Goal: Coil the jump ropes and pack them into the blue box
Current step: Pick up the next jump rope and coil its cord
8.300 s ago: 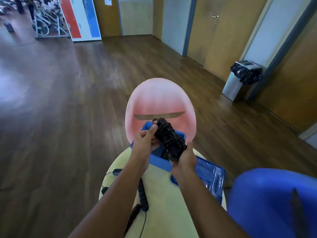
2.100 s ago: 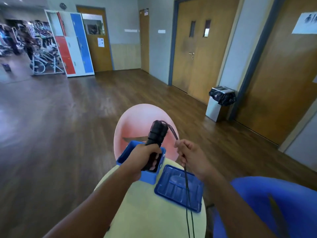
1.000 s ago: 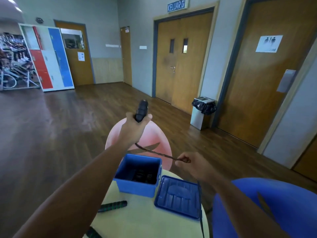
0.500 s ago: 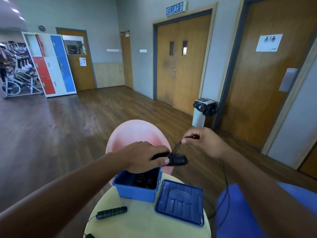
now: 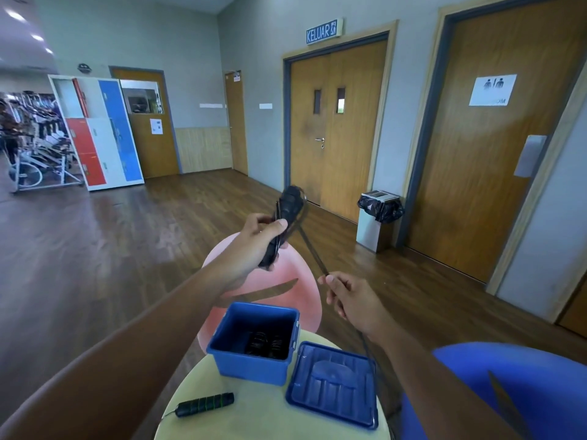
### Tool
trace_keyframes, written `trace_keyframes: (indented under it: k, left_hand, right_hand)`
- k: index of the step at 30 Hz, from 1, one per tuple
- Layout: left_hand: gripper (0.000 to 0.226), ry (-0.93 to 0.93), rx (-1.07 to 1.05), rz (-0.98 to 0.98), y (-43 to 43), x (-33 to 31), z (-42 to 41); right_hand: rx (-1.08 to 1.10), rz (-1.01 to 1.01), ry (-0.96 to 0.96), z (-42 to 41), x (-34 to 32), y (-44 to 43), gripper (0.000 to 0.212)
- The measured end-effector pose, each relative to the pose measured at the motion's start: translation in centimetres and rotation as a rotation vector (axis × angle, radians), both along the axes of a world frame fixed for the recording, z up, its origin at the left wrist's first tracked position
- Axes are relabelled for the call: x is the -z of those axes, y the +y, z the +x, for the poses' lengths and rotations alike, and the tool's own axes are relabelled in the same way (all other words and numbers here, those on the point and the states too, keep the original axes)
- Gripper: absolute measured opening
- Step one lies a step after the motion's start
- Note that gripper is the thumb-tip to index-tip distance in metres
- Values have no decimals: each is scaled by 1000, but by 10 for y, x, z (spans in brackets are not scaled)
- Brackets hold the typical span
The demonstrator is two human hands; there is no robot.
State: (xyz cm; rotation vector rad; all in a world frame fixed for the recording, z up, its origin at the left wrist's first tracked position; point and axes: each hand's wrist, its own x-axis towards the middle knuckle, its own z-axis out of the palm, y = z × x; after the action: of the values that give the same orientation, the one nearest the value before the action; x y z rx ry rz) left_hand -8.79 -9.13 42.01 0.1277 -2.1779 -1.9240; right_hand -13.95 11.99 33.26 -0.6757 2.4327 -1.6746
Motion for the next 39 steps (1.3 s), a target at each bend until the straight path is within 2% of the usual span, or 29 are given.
trace_keyframes:
  k: [3, 7, 9, 12, 14, 16, 18, 21, 23, 26, 29, 31, 35, 37, 39]
  left_hand:
    - [48, -22, -188, -126, -4, 3, -15]
    - [57, -49, -296, -855, -18, 17, -20]
    - [55, -44, -203, -1106, -17, 25, -15]
    - [42, 74, 46, -1264, -8, 32, -6]
    - [40, 90, 211, -1273, -2, 29, 3]
    - [50, 57, 376, -1216, 4, 19, 16]
    - [61, 85, 462, -1193, 10, 5, 30]
    - [66, 130, 505, -1137, 18, -12, 48]
    - [69, 138, 489, -1039, 20, -16, 58]
    - [69, 170, 404, -821, 21, -18, 67]
    - [66, 200, 277, -585, 21, -20, 64]
    - [65, 238, 158, -519, 13, -21, 51]
    - [64, 171, -111, -669, -14, -22, 15]
    - [62, 103, -143, -853, -25, -18, 2]
    - [62, 22, -87, -1032, -28, -9, -5]
  right_hand:
    - [-33, 171, 136, 5, 0, -5, 18]
    - [-31, 297, 393, 10, -15, 7, 22]
    - [-18, 335, 515, 10, -34, 14, 23]
    - [-21, 403, 689, 3, -65, 26, 17]
    - [-26, 355, 716, -4, -82, 33, 9]
    - [-28, 249, 658, -10, -95, 38, 10]
    - [-92, 145, 501, -11, -105, 41, 12]
    - [-274, 59, 223, -11, -101, 45, 6]
    - [-275, -20, 75, -11, -87, 44, 9]
    - [-149, -253, -116, -6, -60, 42, 20]
    - [-229, -446, -312, 9, -37, 34, 22]
    - [-193, -451, -348, 17, -30, 26, 25]
    - [-129, -260, -226, 28, -28, 13, 21]
    - [-113, -198, -141, 28, -36, 14, 18]
    - [-106, -111, -14, 25, -47, 16, 17]
